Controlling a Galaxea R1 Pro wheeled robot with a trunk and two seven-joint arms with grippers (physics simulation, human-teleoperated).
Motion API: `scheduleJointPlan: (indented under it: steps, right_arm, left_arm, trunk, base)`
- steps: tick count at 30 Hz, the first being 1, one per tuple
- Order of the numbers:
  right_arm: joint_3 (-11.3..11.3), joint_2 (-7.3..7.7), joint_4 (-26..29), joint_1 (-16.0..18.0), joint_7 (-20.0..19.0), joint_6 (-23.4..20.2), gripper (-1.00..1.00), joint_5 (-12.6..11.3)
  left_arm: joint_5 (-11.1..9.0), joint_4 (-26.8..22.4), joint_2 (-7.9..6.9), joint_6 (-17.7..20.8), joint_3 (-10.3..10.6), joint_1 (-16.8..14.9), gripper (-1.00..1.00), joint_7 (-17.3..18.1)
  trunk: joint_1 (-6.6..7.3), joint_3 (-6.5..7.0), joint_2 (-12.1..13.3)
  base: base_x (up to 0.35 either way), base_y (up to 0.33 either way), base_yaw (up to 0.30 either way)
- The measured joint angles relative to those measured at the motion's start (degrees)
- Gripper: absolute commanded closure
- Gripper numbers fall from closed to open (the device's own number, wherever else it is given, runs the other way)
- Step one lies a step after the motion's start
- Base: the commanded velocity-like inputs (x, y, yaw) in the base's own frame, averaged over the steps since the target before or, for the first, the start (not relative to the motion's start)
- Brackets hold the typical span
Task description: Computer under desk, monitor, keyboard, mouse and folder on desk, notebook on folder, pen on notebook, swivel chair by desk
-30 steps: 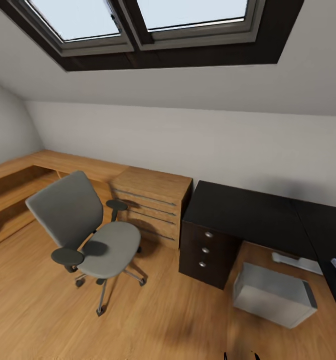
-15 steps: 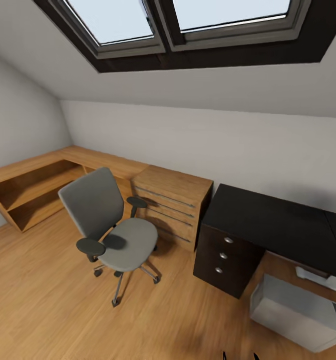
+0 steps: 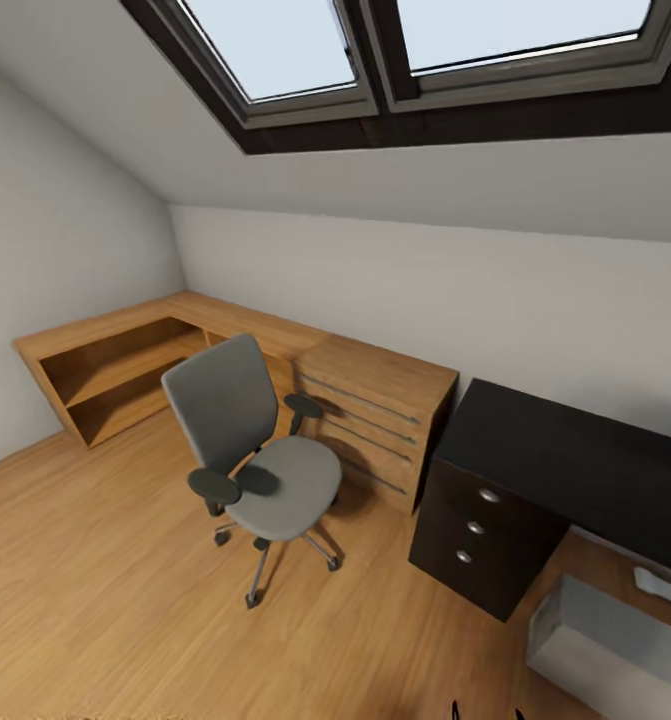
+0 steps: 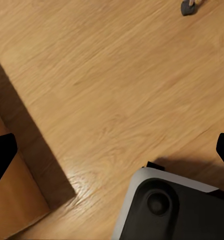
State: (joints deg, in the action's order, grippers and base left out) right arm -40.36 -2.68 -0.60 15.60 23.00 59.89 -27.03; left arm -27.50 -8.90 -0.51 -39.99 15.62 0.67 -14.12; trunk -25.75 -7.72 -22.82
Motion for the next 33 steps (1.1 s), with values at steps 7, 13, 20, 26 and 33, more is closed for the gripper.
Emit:
scheduleJointPlan:
  steps: [7,13,20,26,33]
  right_arm:
    - [0.0,-0.1,0.0,0.0,0.2,0.0,-1.0,0.0]
    - [0.0,-0.19,0.0,0.0,0.3,0.0,-1.0,0.0]
    - [0.1,-0.19,0.0,0.0,0.4,0.0,-1.0,0.0]
    - [0.1,-0.19,0.0,0.0,0.3,0.0,-1.0,0.0]
    - [0.0,-0.19,-0.2,0.0,0.3,0.0,-1.0,0.2]
  left_arm:
    - [0.0,0.0,0.01,-0.1,0.0,0.0,-1.0,0.0]
    - [0.0,0.0,-0.04,-0.1,0.0,0.0,-1.0,-0.1]
    - [0.0,0.0,-0.03,-0.1,0.0,0.0,-1.0,-0.1]
    - [0.0,0.0,-0.05,-0.1,-0.1,0.0,-1.0,-0.1]
    - [0.0,0.0,-0.07,-0.1,-0.1,0.0,-1.0,-0.1]
  trunk:
    - [0.0,0.47,0.0]
    - [0.0,0.87,0.0]
    - [0.0,1.34,0.0]
    - [0.02,1.73,0.0]
    - [0.03,2.02,0.0]
  base:
    - [0.0,0.0,0.207]
    - [0.0,0.0,0.207]
    - [0.0,0.0,0.207]
    - [0.059,0.006,0.216]
    - [0.28,0.043,0.255]
